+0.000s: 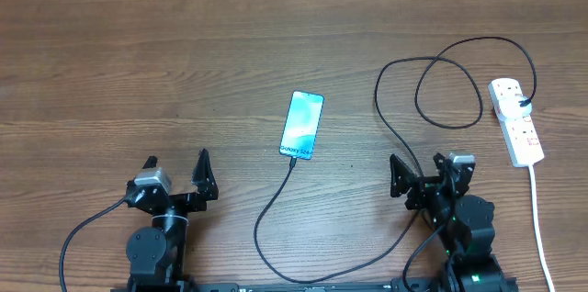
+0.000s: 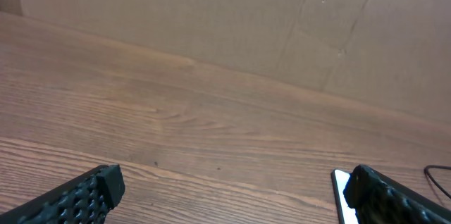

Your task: Plug charger to phone and switch on socket

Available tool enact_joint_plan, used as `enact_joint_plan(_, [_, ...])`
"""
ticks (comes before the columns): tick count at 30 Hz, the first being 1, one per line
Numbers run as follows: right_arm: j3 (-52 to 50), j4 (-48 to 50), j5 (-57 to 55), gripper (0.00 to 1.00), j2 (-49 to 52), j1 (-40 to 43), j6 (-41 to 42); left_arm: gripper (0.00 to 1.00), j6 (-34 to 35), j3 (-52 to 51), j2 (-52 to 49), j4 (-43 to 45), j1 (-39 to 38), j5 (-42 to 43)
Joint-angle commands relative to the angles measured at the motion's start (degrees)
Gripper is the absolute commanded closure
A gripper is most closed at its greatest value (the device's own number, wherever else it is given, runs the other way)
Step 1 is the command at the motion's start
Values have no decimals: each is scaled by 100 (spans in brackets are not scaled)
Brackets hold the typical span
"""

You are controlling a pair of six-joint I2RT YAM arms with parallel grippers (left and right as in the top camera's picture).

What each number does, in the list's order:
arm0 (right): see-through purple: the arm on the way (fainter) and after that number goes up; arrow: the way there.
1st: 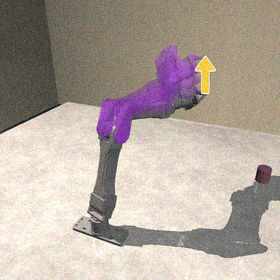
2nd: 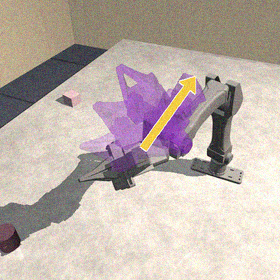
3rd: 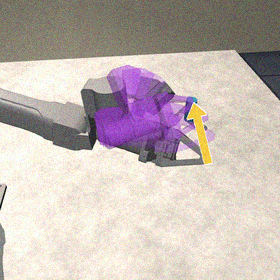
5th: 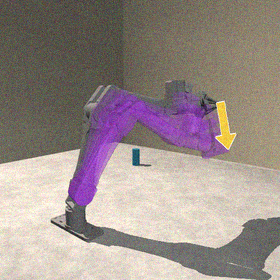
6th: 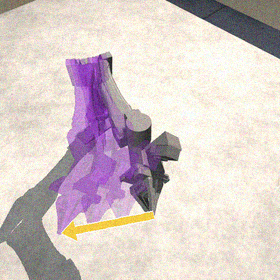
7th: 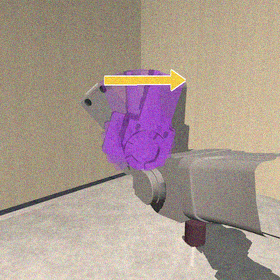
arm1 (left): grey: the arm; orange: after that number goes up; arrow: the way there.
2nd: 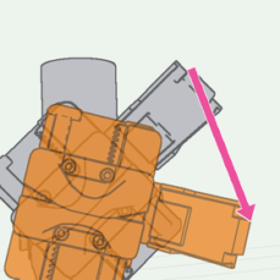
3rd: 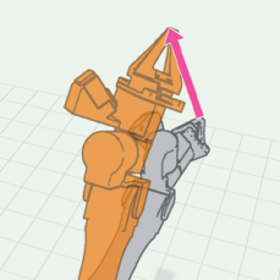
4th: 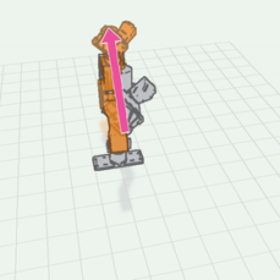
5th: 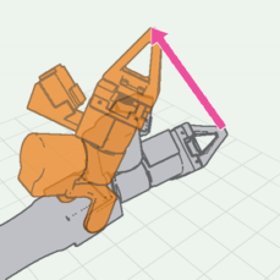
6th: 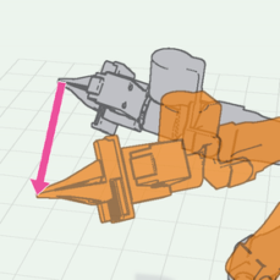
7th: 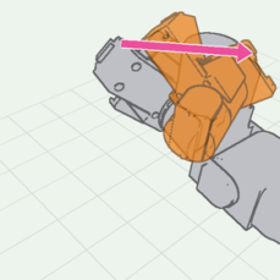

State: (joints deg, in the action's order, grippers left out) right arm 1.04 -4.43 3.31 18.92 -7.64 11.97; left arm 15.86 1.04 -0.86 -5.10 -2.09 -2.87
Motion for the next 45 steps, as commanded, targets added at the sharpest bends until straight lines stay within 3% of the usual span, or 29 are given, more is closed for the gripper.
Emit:
enact_joint_plan(1, [-59,-37,-85,0,-662,-13,-4,1,-107,-35,66,17,57,-50])
enact_joint_plan(10, [-59,-15,-26,0,-1897,-13,-2,0,-107,-35,66,17,57,-50])
enact_joint_plan(45, [-57,-17,-26,0,-1875,-17,-2,0,-107,-35,66,17,57,-50])
